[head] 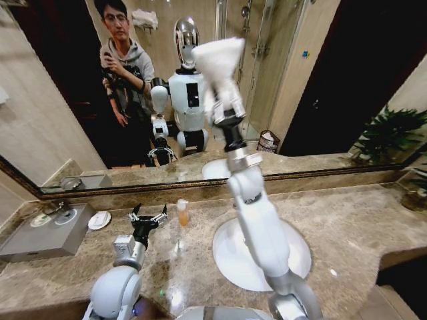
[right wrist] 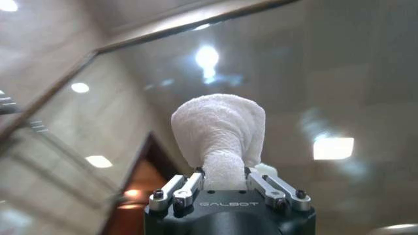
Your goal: Pick up the towel from the sink counter and wipe the mirror surface.
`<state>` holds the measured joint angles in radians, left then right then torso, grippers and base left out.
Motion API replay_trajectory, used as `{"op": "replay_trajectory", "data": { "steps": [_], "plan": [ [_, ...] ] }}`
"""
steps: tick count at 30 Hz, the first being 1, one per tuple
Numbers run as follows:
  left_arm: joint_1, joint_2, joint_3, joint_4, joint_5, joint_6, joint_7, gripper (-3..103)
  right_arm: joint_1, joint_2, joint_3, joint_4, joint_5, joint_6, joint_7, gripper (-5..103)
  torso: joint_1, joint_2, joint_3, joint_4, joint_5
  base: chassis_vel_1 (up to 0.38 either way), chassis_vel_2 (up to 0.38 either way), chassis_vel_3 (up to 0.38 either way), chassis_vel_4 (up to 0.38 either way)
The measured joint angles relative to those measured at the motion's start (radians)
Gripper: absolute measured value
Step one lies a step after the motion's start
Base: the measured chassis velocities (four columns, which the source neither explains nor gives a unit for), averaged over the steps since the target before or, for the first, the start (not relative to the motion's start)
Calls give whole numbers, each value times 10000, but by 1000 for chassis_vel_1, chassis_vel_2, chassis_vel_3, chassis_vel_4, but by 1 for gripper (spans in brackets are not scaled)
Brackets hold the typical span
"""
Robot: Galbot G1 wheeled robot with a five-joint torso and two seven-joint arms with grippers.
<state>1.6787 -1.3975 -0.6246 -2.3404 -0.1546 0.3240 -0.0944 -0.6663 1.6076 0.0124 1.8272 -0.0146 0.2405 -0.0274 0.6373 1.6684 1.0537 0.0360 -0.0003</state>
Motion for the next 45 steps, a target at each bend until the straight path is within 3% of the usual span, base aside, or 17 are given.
{"op": "replay_trajectory", "data": {
  "steps": [4, 11, 18, 20, 25, 30, 45],
  "plan": [
    [1, 0, 0, 0, 0, 0, 0, 100, -7, 2, -370, -512, -225, 183, -46, 22, 0, 0, 0, 0, 0, 0, 0, 0, 0],
    [0, 0, 0, 0, 1, 0, 0, 100, 302, 5, 519, -703, -200, 240, 280, 22, 1, 0, 0, -2, 3, 0, 0, 0, 0],
    [1, 0, 0, 0, 0, 0, 0, 100, -131, -60, 2213, -25, -174, 467, 617, 22, 0, 0, 0, -1, 5, 0, 0, 0, 0],
    [1, 0, 0, 0, 0, 0, 0, 100, -229, -22, 3236, 86, -64, 551, 842, 22, 0, 0, 0, -2, 4, 0, 0, 0, 0],
    [0, 0, 0, 0, 0, 0, 0, 100, -484, -5, 3993, -3, 220, 634, 1001, 22, 1, 0, 0, -4, 4, 0, 0, 0, 0],
    [0, 0, 0, 0, 0, 0, 0, 100, -985, 8, 3370, -129, 172, 788, 934, 22, 0, 0, 0, 2, 0, 0, 0, 0, 0],
    [1, 0, 0, 0, 0, 0, 0, 100, -1664, 8, 628, -1389, -1311, 1839, 348, 22, 0, 0, 0, 1, 1, 0, 0, 0, 0]
  ]
}}
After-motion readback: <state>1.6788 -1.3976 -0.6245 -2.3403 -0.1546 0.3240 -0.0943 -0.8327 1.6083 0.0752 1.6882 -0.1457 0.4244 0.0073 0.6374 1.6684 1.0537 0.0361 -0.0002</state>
